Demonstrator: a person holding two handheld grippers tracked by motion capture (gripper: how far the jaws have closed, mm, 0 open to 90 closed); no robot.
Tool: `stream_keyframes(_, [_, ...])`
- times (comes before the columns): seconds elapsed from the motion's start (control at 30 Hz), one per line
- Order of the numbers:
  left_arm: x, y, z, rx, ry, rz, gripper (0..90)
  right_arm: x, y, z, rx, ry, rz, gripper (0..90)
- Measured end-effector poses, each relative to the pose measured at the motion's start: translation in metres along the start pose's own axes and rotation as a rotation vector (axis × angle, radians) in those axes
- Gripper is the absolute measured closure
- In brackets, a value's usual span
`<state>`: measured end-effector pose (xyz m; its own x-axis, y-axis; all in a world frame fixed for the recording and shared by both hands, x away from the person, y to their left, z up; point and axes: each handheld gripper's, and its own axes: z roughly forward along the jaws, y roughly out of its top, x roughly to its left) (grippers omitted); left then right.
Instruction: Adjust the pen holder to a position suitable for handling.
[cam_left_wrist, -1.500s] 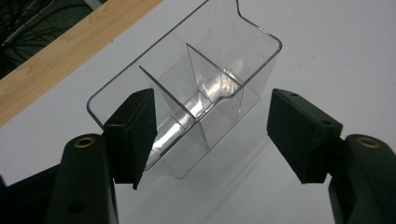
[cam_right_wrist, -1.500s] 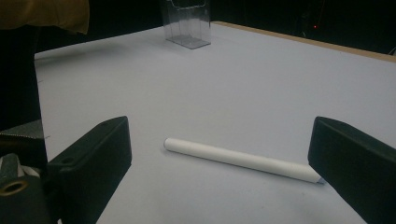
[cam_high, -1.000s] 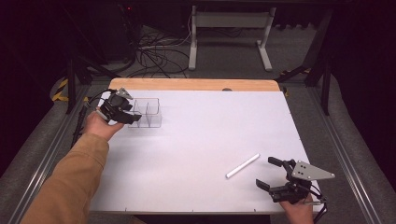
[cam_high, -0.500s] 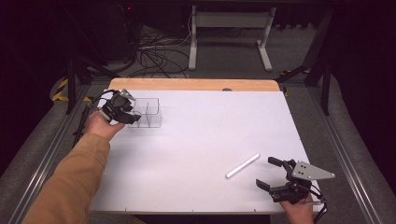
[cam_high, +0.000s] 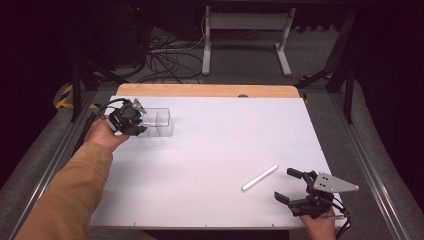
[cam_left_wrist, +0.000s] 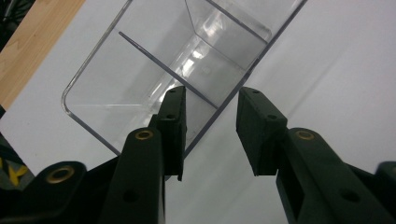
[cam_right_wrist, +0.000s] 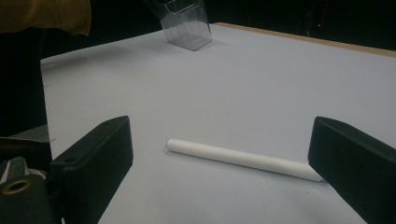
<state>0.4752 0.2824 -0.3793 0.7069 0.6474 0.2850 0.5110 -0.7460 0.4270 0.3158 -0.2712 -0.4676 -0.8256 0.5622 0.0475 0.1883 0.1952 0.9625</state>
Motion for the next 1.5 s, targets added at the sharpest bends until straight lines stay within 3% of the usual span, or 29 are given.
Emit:
stream_keyframes(0.1, [-0.004,0.0,-0.001,0.04,0.006,0.057,68.1,0.0,0.0,0.0,0.0,0.002,0.0,7.0])
stream_keyframes(0.23, [-0.007,0.0,-0.002,0.062,0.006,0.089,71.7,0.0,0.0,0.0,0.0,0.006,0.001,7.0])
stream_keyframes(0.33, [-0.011,0.0,-0.004,0.082,-0.006,0.142,75.5,0.0,0.0,0.0,-0.001,0.01,0.002,7.0])
stream_keyframes(0.4, [-0.014,0.0,-0.005,0.084,-0.024,0.176,80.1,0.0,0.0,0.001,-0.002,0.011,0.001,7.0])
stream_keyframes(0.47, [-0.019,0.001,-0.006,0.078,-0.012,0.216,85.1,0.0,0.0,0.001,0.0,0.013,-0.001,6.9])
stream_keyframes(0.53, [-0.021,0.002,-0.007,0.077,-0.006,0.23,88.2,0.0,0.0,0.001,-0.001,0.017,0.002,6.9])
stream_keyframes(0.67, [-0.019,0.002,-0.012,0.045,-0.067,0.214,88.4,0.0,0.0,0.001,0.001,0.018,0.001,6.8])
stream_keyframes(0.8, [-0.022,0.004,-0.018,0.021,-0.081,0.223,88.3,-0.001,0.0,0.001,-0.001,0.018,0.004,6.7])
stream_keyframes(0.9, [-0.027,0.009,-0.029,-0.036,-0.117,0.234,88.2,0.0,0.0,0.001,-0.003,0.019,0.004,6.7])
stream_keyframes(0.97, [-0.029,0.01,-0.031,-0.049,-0.13,0.236,88.2,0.0,0.0,0.001,-0.003,0.018,0.004,6.7])
stream_keyframes(1.03, [-0.036,0.016,-0.037,-0.1,-0.159,0.255,88.4,0.0,0.0,0.001,-0.003,0.019,0.007,6.7])
stream_keyframes(1.33, [-0.055,0.032,-0.043,-0.194,-0.248,0.302,89.0,0.0,0.0,0.0,-0.006,0.024,0.006,6.6])
stream_keyframes(1.5, [-0.065,0.04,-0.048,-0.266,-0.329,0.322,89.1,0.0,0.0,0.001,-0.006,0.026,0.008,6.6])
